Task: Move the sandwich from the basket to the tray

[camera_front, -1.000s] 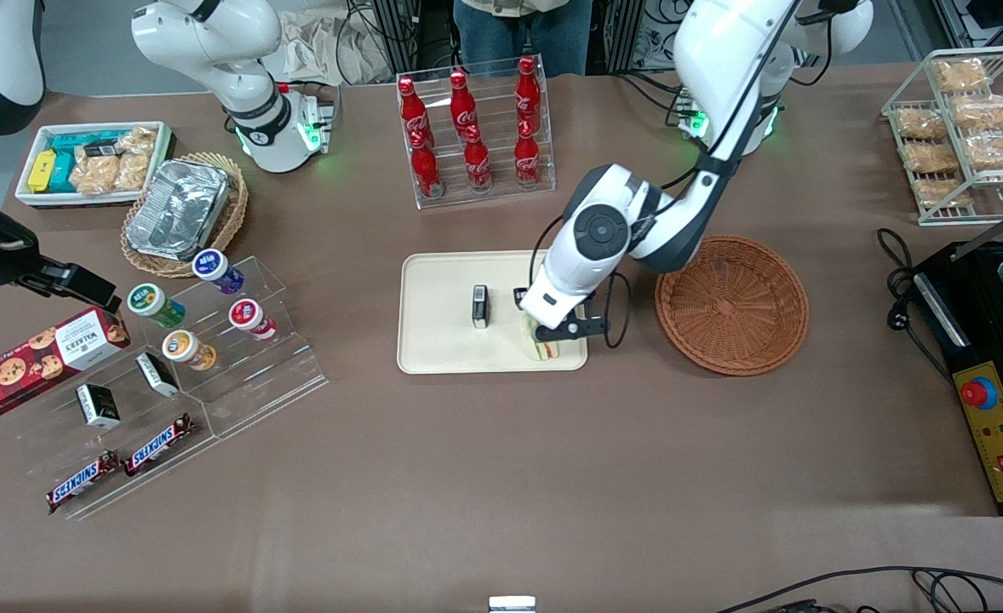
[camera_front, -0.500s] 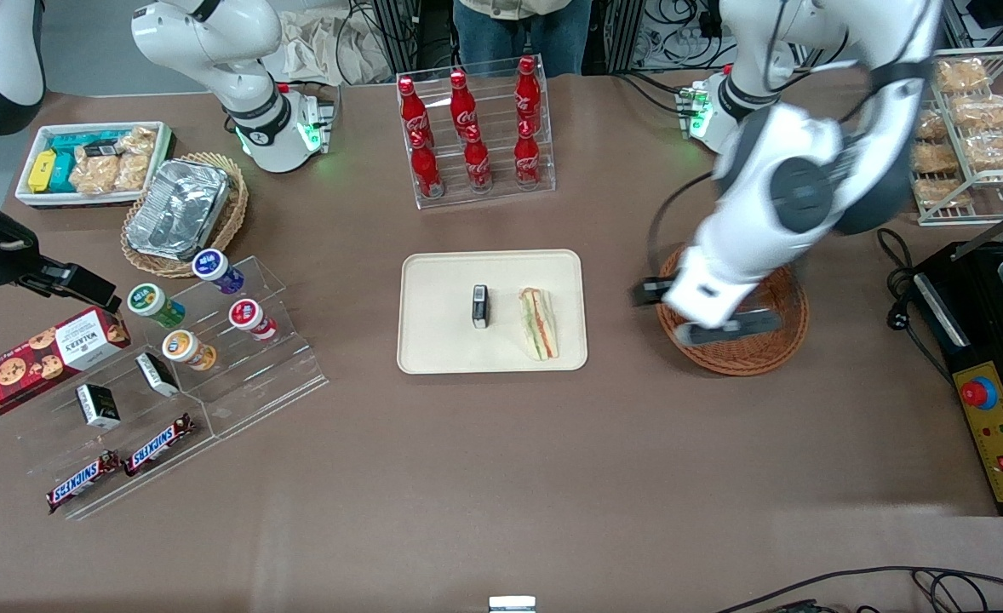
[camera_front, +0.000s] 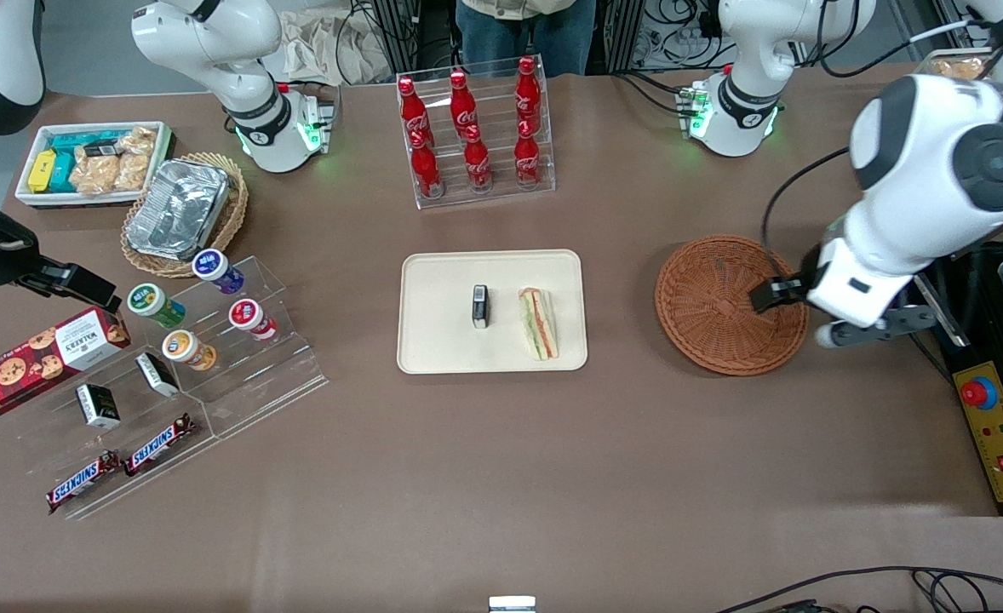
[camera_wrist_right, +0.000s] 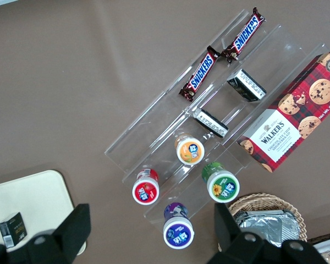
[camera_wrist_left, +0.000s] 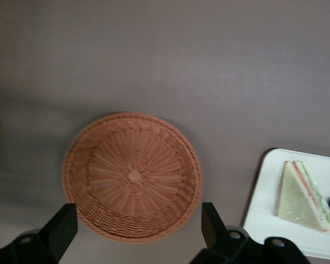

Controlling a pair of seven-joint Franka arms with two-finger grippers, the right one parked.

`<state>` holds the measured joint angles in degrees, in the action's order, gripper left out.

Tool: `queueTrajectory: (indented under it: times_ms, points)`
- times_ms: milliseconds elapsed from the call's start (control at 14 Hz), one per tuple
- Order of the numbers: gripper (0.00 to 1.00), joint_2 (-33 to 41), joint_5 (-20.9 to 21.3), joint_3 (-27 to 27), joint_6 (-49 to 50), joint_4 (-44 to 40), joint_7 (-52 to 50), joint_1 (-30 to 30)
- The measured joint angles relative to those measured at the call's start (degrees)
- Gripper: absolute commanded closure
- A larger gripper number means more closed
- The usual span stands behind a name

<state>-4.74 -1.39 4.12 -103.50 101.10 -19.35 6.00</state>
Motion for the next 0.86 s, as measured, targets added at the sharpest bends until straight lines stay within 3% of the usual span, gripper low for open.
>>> queueTrajectory:
  times_ms: [857]
  points:
    - [0.00,5.1,0.2,-0.7,10.4,-1.5,22.5,-9.8]
